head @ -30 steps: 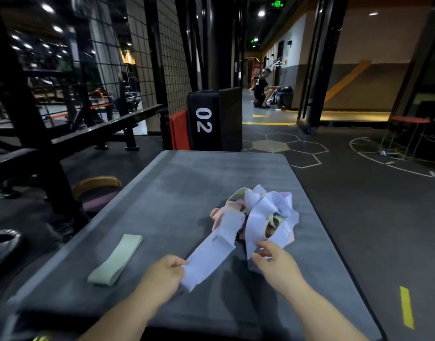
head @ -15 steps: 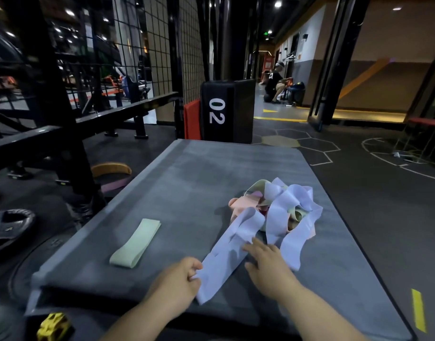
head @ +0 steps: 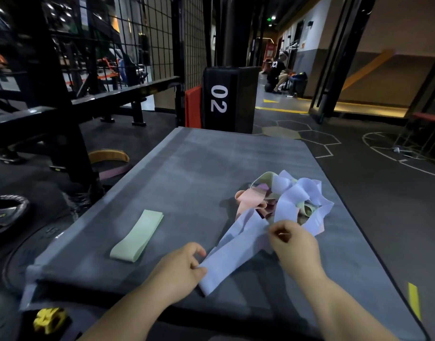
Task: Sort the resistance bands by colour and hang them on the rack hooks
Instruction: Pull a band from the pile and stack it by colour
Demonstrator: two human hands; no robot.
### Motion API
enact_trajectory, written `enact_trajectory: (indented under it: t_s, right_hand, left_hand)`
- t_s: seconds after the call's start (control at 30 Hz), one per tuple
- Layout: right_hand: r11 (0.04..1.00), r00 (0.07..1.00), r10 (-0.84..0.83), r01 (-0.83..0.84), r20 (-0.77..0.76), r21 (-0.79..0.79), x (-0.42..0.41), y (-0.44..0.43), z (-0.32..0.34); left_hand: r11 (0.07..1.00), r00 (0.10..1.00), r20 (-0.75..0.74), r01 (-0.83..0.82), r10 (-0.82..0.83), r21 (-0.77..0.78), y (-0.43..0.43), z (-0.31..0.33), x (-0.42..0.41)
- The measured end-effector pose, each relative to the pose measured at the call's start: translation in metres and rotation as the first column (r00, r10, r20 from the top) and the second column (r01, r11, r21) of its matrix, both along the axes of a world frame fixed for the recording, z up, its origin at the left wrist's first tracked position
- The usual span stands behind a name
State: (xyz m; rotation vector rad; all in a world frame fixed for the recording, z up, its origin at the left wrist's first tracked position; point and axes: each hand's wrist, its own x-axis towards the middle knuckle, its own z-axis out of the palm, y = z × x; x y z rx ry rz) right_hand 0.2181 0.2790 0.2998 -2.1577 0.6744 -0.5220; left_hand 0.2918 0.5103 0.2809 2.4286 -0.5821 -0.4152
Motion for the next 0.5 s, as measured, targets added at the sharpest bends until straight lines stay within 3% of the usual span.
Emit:
enact_trajectory:
  t_s: [0.1, 0.23, 0.5]
  right_hand:
    - [0.966, 0.986, -0.123, 0.093, 0.113, 0.243, -0.008, -0.014, 0.01]
    - [0.936, 0.977, -0.169, 0.119, 0.127, 0.332, -0.021, -0.035, 0.014]
    - [0.826, 0.942, -0.294, 0.164, 0.163, 0.539, -0.051, -0.083, 0.017]
  left_hand:
    - [0.999, 1.0, 0.011, 0.024, -0.023, -0.047, -0.005, -0.001, 0.001]
    - [0.988, 1.0, 0.008, 0.016, -0.015, -0.152, -0.013, -0.003, 0.002]
    - [0.976, 0.996, 0.078, -0.023, 0.041, -0.217, -0.01, -0.006, 0.017]
